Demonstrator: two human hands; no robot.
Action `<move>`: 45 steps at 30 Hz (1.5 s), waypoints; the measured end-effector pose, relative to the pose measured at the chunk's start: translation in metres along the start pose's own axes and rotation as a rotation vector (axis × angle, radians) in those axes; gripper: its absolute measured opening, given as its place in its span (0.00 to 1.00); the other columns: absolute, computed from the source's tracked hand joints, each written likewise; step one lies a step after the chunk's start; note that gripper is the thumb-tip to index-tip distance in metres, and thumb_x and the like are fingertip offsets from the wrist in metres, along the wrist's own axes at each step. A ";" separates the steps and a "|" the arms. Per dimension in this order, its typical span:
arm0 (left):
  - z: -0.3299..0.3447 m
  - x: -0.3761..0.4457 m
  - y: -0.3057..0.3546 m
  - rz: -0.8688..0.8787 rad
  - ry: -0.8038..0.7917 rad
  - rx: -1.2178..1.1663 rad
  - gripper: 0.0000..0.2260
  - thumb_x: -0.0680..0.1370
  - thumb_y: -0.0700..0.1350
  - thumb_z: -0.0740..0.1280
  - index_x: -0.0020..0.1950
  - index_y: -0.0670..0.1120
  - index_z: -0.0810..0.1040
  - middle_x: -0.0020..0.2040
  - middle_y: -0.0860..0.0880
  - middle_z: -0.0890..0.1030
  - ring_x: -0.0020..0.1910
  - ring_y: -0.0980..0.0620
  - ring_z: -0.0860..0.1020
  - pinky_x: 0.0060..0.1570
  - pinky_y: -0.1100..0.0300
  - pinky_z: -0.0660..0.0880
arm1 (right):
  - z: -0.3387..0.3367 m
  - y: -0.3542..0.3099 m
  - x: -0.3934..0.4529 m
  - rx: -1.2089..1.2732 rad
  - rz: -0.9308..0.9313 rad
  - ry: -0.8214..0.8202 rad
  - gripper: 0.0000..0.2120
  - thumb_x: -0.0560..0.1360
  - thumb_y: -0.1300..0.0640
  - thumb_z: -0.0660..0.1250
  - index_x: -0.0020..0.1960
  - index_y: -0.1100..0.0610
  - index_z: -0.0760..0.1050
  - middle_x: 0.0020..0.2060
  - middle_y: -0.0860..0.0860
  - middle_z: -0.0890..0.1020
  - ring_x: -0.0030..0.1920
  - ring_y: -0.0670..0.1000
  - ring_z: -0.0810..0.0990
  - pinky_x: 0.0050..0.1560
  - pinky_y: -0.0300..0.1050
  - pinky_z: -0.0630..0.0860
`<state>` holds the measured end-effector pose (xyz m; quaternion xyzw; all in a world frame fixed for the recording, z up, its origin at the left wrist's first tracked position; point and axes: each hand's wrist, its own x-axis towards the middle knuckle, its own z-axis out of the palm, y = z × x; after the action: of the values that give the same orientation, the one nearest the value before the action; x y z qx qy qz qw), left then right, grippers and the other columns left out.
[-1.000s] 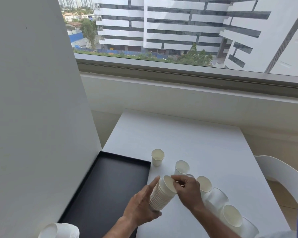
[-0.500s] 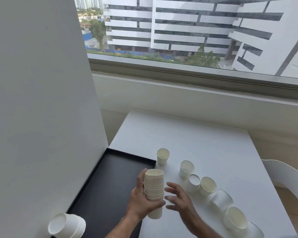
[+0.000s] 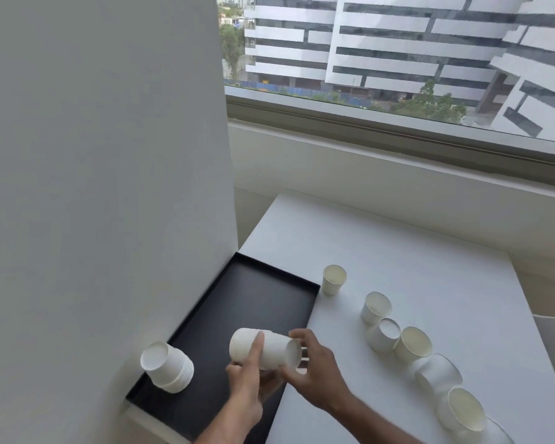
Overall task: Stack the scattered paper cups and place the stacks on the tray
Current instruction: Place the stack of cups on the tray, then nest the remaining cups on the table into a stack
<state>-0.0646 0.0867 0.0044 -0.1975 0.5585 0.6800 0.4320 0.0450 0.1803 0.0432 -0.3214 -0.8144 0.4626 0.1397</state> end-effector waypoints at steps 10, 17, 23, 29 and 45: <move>-0.062 -0.010 -0.007 -0.046 0.184 -0.033 0.34 0.74 0.74 0.60 0.53 0.42 0.78 0.50 0.36 0.81 0.40 0.37 0.84 0.33 0.51 0.83 | 0.056 -0.042 0.026 -0.205 -0.216 -0.218 0.32 0.69 0.43 0.71 0.71 0.44 0.67 0.60 0.46 0.78 0.57 0.44 0.76 0.61 0.42 0.73; -0.088 -0.015 -0.001 -0.047 0.221 -0.105 0.34 0.75 0.74 0.58 0.53 0.42 0.77 0.52 0.34 0.81 0.44 0.35 0.84 0.36 0.50 0.83 | 0.092 -0.061 0.034 -0.304 -0.271 -0.352 0.33 0.70 0.40 0.67 0.73 0.43 0.63 0.60 0.47 0.76 0.58 0.47 0.76 0.60 0.40 0.70; -0.098 -0.011 -0.002 -0.031 0.283 -0.097 0.36 0.76 0.73 0.57 0.54 0.39 0.79 0.49 0.34 0.83 0.41 0.37 0.85 0.30 0.53 0.82 | 0.105 -0.069 0.040 -0.361 -0.302 -0.407 0.33 0.71 0.43 0.69 0.73 0.42 0.63 0.59 0.48 0.76 0.58 0.49 0.75 0.56 0.39 0.69; -0.101 -0.010 -0.007 -0.044 0.307 -0.110 0.36 0.79 0.70 0.55 0.51 0.37 0.80 0.46 0.35 0.83 0.39 0.37 0.84 0.31 0.53 0.82 | 0.112 -0.075 0.035 -0.445 -0.390 -0.481 0.32 0.73 0.43 0.68 0.74 0.40 0.60 0.64 0.50 0.73 0.62 0.52 0.71 0.60 0.48 0.72; -0.096 -0.016 -0.018 -0.019 0.313 -0.094 0.30 0.84 0.63 0.51 0.57 0.36 0.76 0.49 0.34 0.81 0.40 0.36 0.82 0.35 0.50 0.81 | 0.075 -0.049 0.021 -0.417 -0.469 -0.329 0.38 0.70 0.28 0.61 0.75 0.39 0.55 0.68 0.43 0.72 0.66 0.47 0.70 0.62 0.48 0.73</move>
<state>-0.0617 -0.0079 -0.0230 -0.3261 0.5848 0.6622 0.3365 -0.0292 0.1260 0.0425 -0.0685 -0.9546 0.2871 0.0405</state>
